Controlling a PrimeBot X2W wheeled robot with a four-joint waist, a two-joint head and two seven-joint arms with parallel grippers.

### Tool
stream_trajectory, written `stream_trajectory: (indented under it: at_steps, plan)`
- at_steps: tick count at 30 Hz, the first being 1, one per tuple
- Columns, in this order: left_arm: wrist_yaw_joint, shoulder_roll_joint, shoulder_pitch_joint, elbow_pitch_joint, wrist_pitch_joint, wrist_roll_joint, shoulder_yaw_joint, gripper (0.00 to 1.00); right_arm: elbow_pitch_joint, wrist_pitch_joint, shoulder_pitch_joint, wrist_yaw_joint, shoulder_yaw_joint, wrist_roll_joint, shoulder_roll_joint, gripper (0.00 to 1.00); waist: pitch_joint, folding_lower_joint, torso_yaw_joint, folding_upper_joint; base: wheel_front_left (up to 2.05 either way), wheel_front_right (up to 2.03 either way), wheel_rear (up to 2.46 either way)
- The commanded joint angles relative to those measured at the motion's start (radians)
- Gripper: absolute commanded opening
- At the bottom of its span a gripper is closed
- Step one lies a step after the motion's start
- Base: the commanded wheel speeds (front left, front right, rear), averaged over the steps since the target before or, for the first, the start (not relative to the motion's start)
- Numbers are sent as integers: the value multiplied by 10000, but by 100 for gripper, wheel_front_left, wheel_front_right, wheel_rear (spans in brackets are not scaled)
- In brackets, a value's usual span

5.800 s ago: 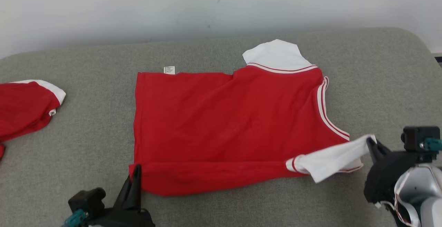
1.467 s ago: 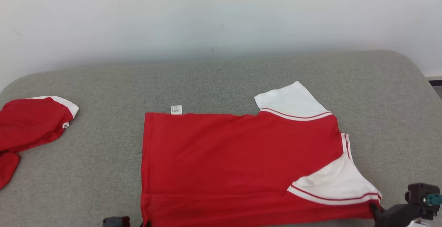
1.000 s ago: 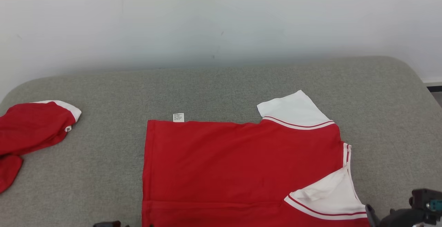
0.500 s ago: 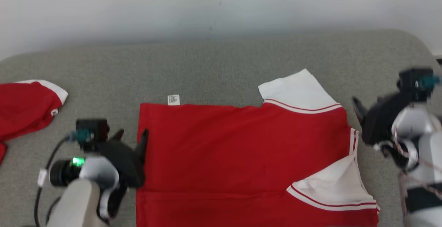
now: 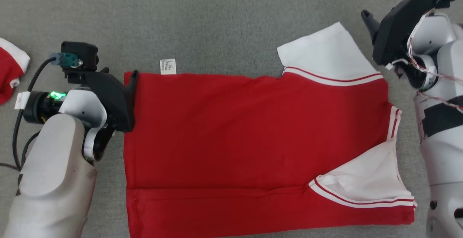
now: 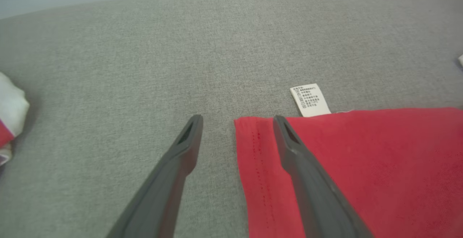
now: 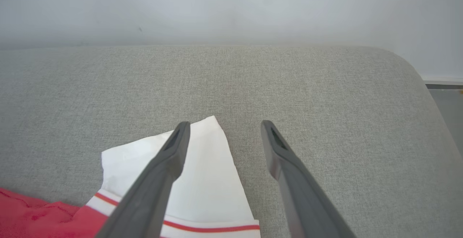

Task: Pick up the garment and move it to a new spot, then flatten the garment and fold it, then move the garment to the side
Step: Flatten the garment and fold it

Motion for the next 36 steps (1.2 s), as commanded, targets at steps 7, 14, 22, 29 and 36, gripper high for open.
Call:
stream_trajectory:
  at_steps: [7,14,22,29,36]
  plan:
    - [-115,2,-391,238,330,9,-219,100,895,-539,-792,-24,109,-199,-230,100,1050,-3,200,-3,0,0,0]
    - [28,113,-362,361,565,23,-302,0,1742,-768,-1202,-24,288,-275,-542,100,1260,-3,343,-3,0,0,0]
    - [-27,343,-736,87,931,-188,-198,0,2418,-578,-1794,-24,620,148,-812,100,1725,-3,533,-3,0,0,0]
    - [48,346,-753,-263,790,-224,-258,0,2521,-522,-1886,-24,1440,962,-726,100,1956,-3,585,-3,0,0,0]
    - [62,211,-695,-431,706,-294,-369,0,2997,308,-1509,-24,2393,1512,-1009,0,2005,-3,623,-3,0,0,0]
